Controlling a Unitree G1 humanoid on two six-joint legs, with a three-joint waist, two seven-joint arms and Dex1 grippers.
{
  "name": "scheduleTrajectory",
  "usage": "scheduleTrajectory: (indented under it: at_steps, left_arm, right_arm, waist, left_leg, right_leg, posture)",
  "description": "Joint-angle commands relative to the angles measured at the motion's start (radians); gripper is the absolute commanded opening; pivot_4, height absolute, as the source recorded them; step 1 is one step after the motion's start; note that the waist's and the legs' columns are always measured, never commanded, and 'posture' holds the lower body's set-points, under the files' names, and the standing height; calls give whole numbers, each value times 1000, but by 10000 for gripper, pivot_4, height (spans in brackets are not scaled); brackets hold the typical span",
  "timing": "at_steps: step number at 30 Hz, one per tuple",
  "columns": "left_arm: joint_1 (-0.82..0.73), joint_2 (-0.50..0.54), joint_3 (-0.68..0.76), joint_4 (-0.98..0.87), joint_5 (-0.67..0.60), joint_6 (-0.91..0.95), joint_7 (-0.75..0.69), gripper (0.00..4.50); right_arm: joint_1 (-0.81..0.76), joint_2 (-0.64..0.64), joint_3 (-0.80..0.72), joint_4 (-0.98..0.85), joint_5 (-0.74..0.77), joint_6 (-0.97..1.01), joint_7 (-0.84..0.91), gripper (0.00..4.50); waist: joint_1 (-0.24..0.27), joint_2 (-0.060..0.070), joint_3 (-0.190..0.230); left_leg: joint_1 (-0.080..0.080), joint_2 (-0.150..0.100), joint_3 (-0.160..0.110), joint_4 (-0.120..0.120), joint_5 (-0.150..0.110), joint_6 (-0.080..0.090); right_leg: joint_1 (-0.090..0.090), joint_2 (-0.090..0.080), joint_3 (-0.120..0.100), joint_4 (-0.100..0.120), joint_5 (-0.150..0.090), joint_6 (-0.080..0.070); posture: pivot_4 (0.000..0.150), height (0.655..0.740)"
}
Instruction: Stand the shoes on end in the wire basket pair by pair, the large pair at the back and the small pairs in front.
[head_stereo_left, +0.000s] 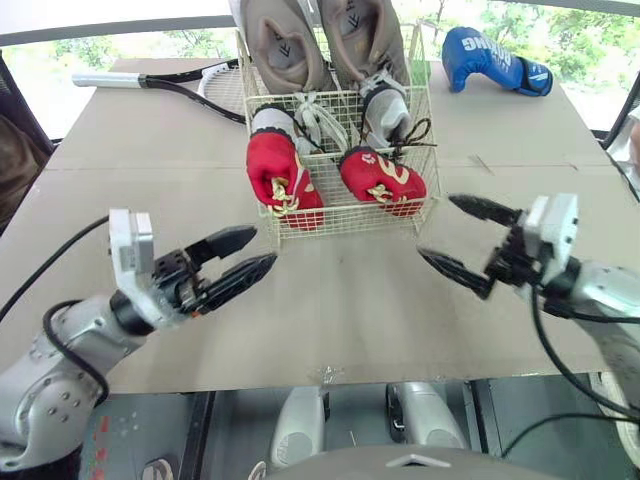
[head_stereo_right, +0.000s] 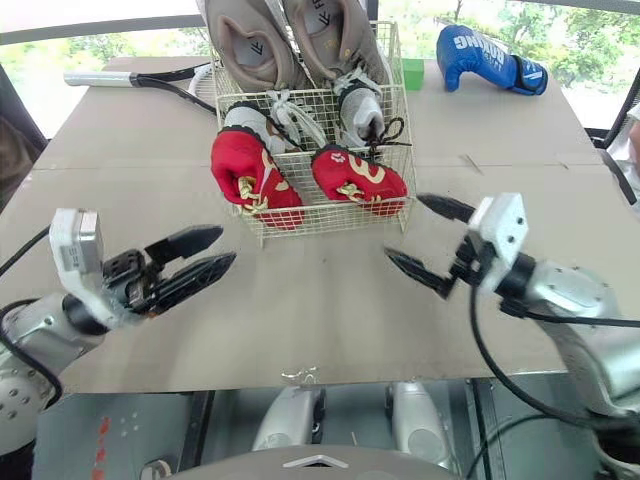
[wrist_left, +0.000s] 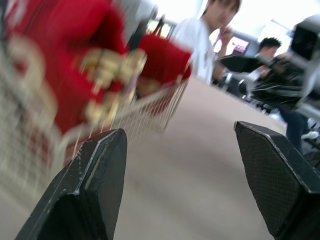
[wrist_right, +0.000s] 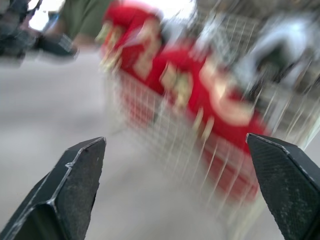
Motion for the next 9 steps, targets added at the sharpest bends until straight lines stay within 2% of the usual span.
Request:
scheduleTrajectory:
  at_steps: [1, 7, 9]
  left_arm:
    - [89, 20, 87, 46, 73, -41, -71, 37380]
    - [158, 34, 108, 101, 199, -97, -120, 37380]
    - [143, 33, 103, 104, 159, -82, -156, 37380]
  right_arm:
    - [100, -86, -154, 20, 19, -1, 132, 43955]
    - [316, -136, -367, 137, -91, -81, 272, 43955]
    - [330, -123, -387, 144, -104, -88, 264, 43955]
  waist:
    - [1, 0, 0]
    - [10, -4, -2]
    - [10, -4, -3]
  left_leg:
    - [0, 0, 0, 0, 0, 0]
    - [0, 0, 1, 1, 0, 0]
    - [0, 0, 1, 2, 0, 0]
  right_leg:
    - [0, 0, 0, 0, 0, 0]
    - [1, 0, 0, -1, -1, -1]
    - [1, 0, 1, -1, -1, -1]
  posture:
    - [1500, 7400]
    - [1500, 7400]
    - [1500, 7400]
